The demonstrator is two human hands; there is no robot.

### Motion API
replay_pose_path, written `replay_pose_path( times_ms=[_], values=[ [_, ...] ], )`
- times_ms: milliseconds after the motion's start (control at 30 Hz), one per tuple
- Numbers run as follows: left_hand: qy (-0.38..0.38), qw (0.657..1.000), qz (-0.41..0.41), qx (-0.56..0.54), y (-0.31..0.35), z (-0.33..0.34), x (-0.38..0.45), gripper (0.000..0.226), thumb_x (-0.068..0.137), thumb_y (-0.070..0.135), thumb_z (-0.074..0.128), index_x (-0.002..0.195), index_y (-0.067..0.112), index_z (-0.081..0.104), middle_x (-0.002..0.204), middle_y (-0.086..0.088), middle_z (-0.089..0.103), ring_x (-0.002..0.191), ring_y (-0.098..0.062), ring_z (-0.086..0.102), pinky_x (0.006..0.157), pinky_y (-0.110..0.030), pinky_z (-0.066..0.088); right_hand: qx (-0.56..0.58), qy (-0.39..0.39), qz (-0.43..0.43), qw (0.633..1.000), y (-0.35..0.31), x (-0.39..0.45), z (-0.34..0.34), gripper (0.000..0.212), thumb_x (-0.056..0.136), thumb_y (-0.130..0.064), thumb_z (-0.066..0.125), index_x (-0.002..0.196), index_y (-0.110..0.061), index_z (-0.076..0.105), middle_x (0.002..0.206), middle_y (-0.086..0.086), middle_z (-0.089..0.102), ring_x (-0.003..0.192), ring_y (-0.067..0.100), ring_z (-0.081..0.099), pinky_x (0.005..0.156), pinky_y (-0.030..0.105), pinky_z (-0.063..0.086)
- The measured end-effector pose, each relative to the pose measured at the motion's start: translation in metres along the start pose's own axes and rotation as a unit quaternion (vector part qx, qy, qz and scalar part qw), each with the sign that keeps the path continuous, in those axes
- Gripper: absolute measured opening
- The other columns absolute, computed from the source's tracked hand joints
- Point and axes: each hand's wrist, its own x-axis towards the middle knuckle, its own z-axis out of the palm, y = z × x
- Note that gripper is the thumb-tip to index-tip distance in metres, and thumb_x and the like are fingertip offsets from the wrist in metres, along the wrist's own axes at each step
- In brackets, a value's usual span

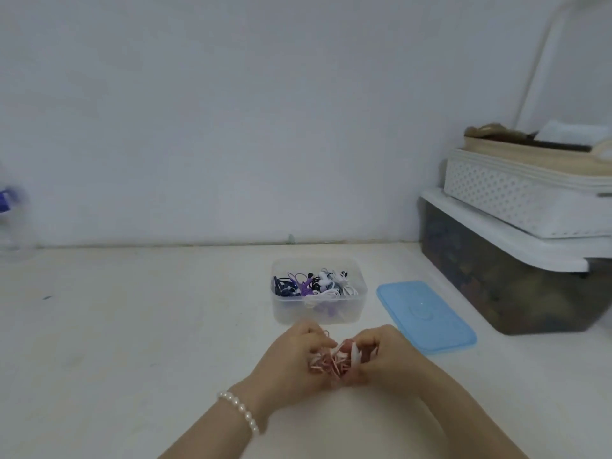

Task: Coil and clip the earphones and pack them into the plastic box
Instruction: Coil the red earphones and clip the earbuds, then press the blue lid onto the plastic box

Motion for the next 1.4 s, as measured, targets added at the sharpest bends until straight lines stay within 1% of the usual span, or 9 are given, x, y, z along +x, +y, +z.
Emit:
replay_pose_path(
  times_ms=[133,200,333,433,533,700,933,1233,1400],
  values=[
    [-0.011,0.998,0.023,0.048,0.004,-0.01,0.005,0.023,0.069,0.034,0.074,0.085,0.018,0.071,0.086,-0.001,0.067,0.078,-0.009,0.059,0.072,-0.019,0.045,0.056,0.025,-0.014,0.998,-0.01,0.002,0.003,0.011,0.062,0.001,0.077,0.069,-0.005,0.072,0.055,0.004,0.063,0.046,0.007,0.054,0.049,0.021,0.043],
    [0.002,1.0,-0.001,0.026,0.011,-0.024,0.007,0.019,0.07,0.028,0.076,0.084,0.016,0.072,0.077,0.003,0.065,0.066,-0.001,0.054,0.063,-0.012,0.038,0.118,0.05,-0.03,0.991,-0.019,0.005,0.0,0.019,0.062,0.006,0.078,0.075,-0.008,0.074,0.063,0.004,0.07,0.056,0.011,0.061,0.057,0.023,0.05],
    [0.111,0.988,-0.073,-0.083,0.022,-0.065,0.034,0.013,0.069,0.009,0.077,0.082,0.011,0.073,0.065,0.017,0.059,0.055,0.013,0.051,0.058,-0.005,0.036,0.24,0.186,-0.078,0.949,-0.057,0.016,-0.021,0.017,0.075,0.001,0.069,0.092,-0.004,0.07,0.063,-0.008,0.071,0.057,-0.002,0.062,0.057,0.009,0.046],
    [0.179,0.969,-0.108,-0.13,0.025,-0.098,0.062,0.013,0.07,0.015,0.078,0.08,0.013,0.071,0.068,0.005,0.068,0.063,-0.001,0.06,0.062,-0.014,0.044,0.241,0.263,-0.103,0.928,-0.076,0.029,-0.037,0.009,0.084,-0.009,0.063,0.09,-0.006,0.069,0.072,-0.001,0.069,0.055,-0.002,0.059,0.057,0.011,0.046],
    [0.19,0.967,-0.118,-0.12,0.024,-0.115,0.085,0.011,0.074,0.019,0.076,0.082,0.015,0.069,0.073,-0.001,0.071,0.066,-0.007,0.059,0.057,-0.02,0.041,0.117,0.292,-0.082,0.946,-0.069,0.043,-0.029,0.01,0.086,-0.01,0.061,0.089,-0.013,0.07,0.083,0.003,0.069,0.071,0.005,0.06,0.072,0.02,0.041],
    [0.169,0.973,-0.156,-0.027,0.009,-0.101,0.105,0.013,0.076,0.022,0.073,0.086,0.015,0.07,0.075,-0.001,0.071,0.062,-0.006,0.055,0.056,-0.022,0.04,-0.202,0.207,-0.077,0.954,-0.038,0.05,0.005,0.027,0.084,-0.033,0.062,0.104,-0.017,0.069,0.106,0.005,0.067,0.102,0.025,0.058,0.085,0.031,0.041],
    [0.068,0.968,-0.207,0.125,-0.025,-0.069,0.1,0.034,0.079,0.038,0.066,0.108,0.022,0.064,0.107,0.0,0.068,0.104,-0.022,0.059,0.088,-0.034,0.045,-0.27,0.253,-0.185,0.91,-0.015,0.052,0.016,0.025,0.079,-0.027,0.049,0.086,-0.02,0.072,0.073,0.001,0.065,0.07,0.028,0.058,0.065,0.029,0.029],
    [0.097,0.977,-0.105,0.155,-0.012,-0.073,0.084,0.029,0.09,0.032,0.051,0.114,0.022,0.063,0.122,0.0,0.059,0.116,-0.021,0.048,0.098,-0.035,0.036,-0.16,0.274,-0.268,0.91,0.0,0.031,0.024,0.017,0.08,-0.009,0.056,0.08,-0.017,0.071,0.07,-0.005,0.066,0.073,0.003,0.045,0.069,0.014,0.03],
    [-0.04,0.985,0.041,0.16,0.0,-0.057,0.059,0.034,0.093,0.028,0.039,0.095,0.01,0.067,0.102,-0.006,0.066,0.098,-0.023,0.055,0.091,-0.037,0.04,-0.135,0.258,-0.305,0.907,0.006,0.015,0.021,0.023,0.075,0.001,0.061,0.082,-0.02,0.067,0.072,-0.006,0.064,0.074,0.003,0.047,0.073,0.009,0.032]
  ],
)
